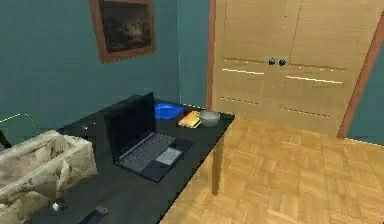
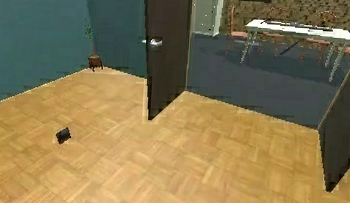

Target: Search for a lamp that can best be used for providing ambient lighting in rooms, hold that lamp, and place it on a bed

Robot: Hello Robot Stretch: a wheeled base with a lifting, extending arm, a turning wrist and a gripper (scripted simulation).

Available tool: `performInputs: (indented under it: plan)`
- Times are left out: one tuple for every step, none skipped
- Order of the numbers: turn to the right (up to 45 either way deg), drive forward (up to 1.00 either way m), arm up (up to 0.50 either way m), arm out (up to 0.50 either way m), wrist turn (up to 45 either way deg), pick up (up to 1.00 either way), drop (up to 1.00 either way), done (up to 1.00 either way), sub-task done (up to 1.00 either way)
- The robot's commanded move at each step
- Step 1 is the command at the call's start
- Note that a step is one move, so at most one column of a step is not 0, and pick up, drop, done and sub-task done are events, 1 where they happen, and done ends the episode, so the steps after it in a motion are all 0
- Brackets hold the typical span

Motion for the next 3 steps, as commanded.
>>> performInputs:
  plan:
    - [-45.0,0.00,0.00,0.00,0.0,0.00,0.00,0.00,0.00]
    - [-45.0,0.00,0.00,0.00,0.0,0.00,0.00,0.00,0.00]
    - [-45.0,0.00,0.00,0.00,0.0,0.00,0.00,0.00,0.00]
